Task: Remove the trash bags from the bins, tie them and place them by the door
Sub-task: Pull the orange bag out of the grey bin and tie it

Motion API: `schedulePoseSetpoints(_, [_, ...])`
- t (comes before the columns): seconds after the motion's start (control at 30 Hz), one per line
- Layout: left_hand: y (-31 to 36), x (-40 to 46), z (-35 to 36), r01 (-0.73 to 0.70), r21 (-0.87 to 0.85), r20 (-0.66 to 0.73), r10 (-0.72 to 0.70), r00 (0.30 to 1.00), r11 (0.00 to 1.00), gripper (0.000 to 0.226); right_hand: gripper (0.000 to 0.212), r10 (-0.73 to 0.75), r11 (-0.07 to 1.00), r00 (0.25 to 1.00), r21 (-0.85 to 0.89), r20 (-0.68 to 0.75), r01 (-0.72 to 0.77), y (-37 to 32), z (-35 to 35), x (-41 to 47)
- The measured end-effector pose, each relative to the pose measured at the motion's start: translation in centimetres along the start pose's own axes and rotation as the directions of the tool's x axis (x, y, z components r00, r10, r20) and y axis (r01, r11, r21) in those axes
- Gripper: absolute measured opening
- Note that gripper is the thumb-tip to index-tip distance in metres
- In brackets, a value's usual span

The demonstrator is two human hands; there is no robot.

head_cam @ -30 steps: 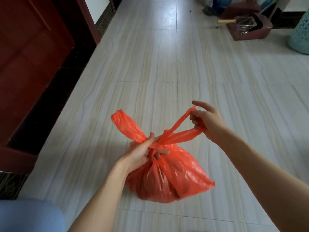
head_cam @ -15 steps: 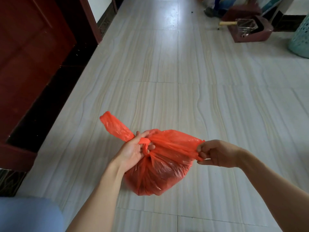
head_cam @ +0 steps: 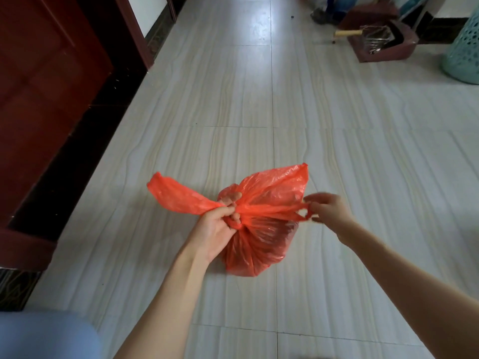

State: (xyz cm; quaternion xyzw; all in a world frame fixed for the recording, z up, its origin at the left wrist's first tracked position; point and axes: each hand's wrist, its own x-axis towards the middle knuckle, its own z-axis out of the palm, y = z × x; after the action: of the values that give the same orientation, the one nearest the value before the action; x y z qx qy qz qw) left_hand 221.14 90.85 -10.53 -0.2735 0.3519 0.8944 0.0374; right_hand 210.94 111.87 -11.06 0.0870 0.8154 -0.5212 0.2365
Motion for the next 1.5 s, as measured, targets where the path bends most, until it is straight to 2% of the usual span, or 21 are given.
schedulePoseSetpoints(0.07, [0.1, -0.2, 0.3, -0.029, 0.078, 0.022, 0.028, 0.999, 0.997, 0.046, 0.036, -0.225, 0.971, 0.952, -0.126, -0.209, 0.202, -0.8, 0.4, -0.2])
schedulePoseSetpoints(0.1, [0.1, -0.3, 0.5, -0.037, 0.095, 0.028, 0.034, 0.999, 0.995, 0.051, 0.038, -0.319, 0.945, 0.922, -0.141, -0.217, 0.294, -1.4, 0.6, -0.4])
schedulePoseSetpoints(0.13, [0.0, -0.3, 0.5, -0.034, 0.095, 0.021, 0.032, 0.999, 0.995, 0.054, 0.040, -0.389, 0.919, 0.910, -0.128, -0.147, 0.372, -2.0, 0.7, -0.8])
schedulePoseSetpoints(0.2, [-0.3, -0.2, 0.5, -0.024, 0.086, -0.005, 0.025, 1.000, 0.996, 0.047, 0.050, -0.428, 0.896, 0.891, -0.059, 0.152, 0.440, -3.3, 1.2, -1.6])
schedulePoseSetpoints(0.23, [-0.4, -0.1, 0.3, -0.018, 0.103, -0.033, 0.021, 0.999, 0.995, 0.041, 0.058, -0.401, 0.901, 0.856, -0.029, 0.326, 0.433, -3.9, 1.4, -2.1])
schedulePoseSetpoints(0.3, [-0.5, 0.1, 0.1, -0.023, 0.161, -0.086, 0.038, 0.996, 0.987, 0.033, 0.069, -0.333, 0.921, 0.734, 0.036, 0.591, 0.389, -5.3, 2.0, -3.3])
schedulePoseSetpoints(0.37, [-0.7, 0.0, 0.3, -0.046, 0.188, -0.137, 0.073, 0.988, 0.981, 0.029, 0.069, -0.320, 0.929, 0.659, 0.087, 0.681, 0.361, -6.5, 2.7, -4.3])
schedulePoseSetpoints(0.43, [-0.8, -0.2, 0.8, -0.043, 0.272, -0.203, 0.101, 0.974, 0.961, 0.026, 0.053, -0.359, 0.920, 0.713, 0.099, 0.602, 0.379, -7.4, 3.7, -4.8])
schedulePoseSetpoints(0.5, [-0.9, -0.2, 0.9, -0.016, 0.380, -0.278, 0.131, 0.952, 0.925, 0.031, 0.015, -0.419, 0.904, 0.817, 0.103, 0.396, 0.414, -7.7, 4.8, -4.6])
schedulePoseSetpoints(0.57, [-1.0, -0.2, 0.5, -0.014, 0.533, -0.322, 0.218, 0.921, 0.846, 0.043, 0.026, -0.355, 0.933, 0.908, 0.137, 0.221, 0.332, -7.5, 5.6, -3.8])
schedulePoseSetpoints(0.6, [-0.9, -0.4, 0.3, -0.021, 0.653, -0.314, 0.296, 0.902, 0.757, 0.049, 0.032, -0.308, 0.949, 0.933, 0.133, 0.186, 0.286, -7.1, 5.8, -3.4])
schedulePoseSetpoints(0.67, [-0.8, -1.5, 0.4, -0.003, 0.882, -0.232, 0.440, 0.868, 0.472, 0.053, 0.039, -0.260, 0.965, 0.948, 0.027, 0.184, 0.260, -5.9, 6.2, -2.7])
schedulePoseSetpoints(0.73, [-0.9, -2.7, 0.6, 0.028, 0.975, -0.137, 0.497, 0.857, 0.220, 0.053, 0.040, -0.231, 0.962, 0.948, -0.095, 0.218, 0.256, -4.4, 6.7, -2.2])
schedulePoseSetpoints(0.8, [-1.1, -3.4, 0.3, 0.022, 0.996, -0.063, 0.472, 0.879, 0.091, 0.056, 0.037, -0.223, 0.958, 0.943, -0.126, 0.248, 0.259, -3.5, 7.0, -2.2])
schedulePoseSetpoints(0.87, [-1.0, -3.8, -0.1, -0.033, 0.996, 0.005, 0.341, 0.940, 0.077, 0.058, 0.036, -0.236, 0.951, 0.938, -0.139, 0.253, 0.276, -3.1, 7.0, -2.2])
schedulePoseSetpoints(0.93, [-0.6, -3.9, -0.4, -0.088, 0.987, 0.056, 0.227, 0.972, 0.133, 0.064, 0.034, -0.237, 0.949, 0.941, -0.149, 0.240, 0.278, -2.7, 6.8, -2.1])
schedulePoseSetpoints(1.03, [-0.1, -3.8, -0.5, -0.107, 0.982, 0.065, 0.253, 0.965, 0.155, 0.052, 0.033, -0.218, 0.951, 0.941, -0.162, 0.260, 0.265, -2.4, 6.5, -2.2])
schedulePoseSetpoints(1.17, [0.1, -3.6, -0.7, -0.068, 0.986, 0.005, 0.380, 0.925, 0.152, 0.034, 0.029, -0.217, 0.915, 0.929, -0.269, 0.301, 0.300, -2.1, 6.2, -2.8])
schedulePoseSetpoints(1.3, [0.0, -4.0, -0.6, -0.040, 0.999, 0.021, 0.447, 0.894, 0.034, 0.032, 0.026, -0.206, 0.879, 0.911, -0.341, 0.357, 0.333, -2.0, 6.6, -3.5])
schedulePoseSetpoints(1.43, [0.0, -4.1, -0.7, 0.023, 0.979, 0.070, 0.434, 0.898, -0.205, 0.025, 0.033, -0.307, 0.797, 0.889, -0.418, 0.341, 0.436, -1.7, 7.1, -3.6])
schedulePoseSetpoints(1.5, [0.2, -4.2, -0.7, 0.010, 0.976, 0.089, 0.444, 0.892, -0.216, 0.024, 0.045, -0.378, 0.728, 0.839, -0.434, 0.391, 0.530, -1.3, 7.2, -3.7])
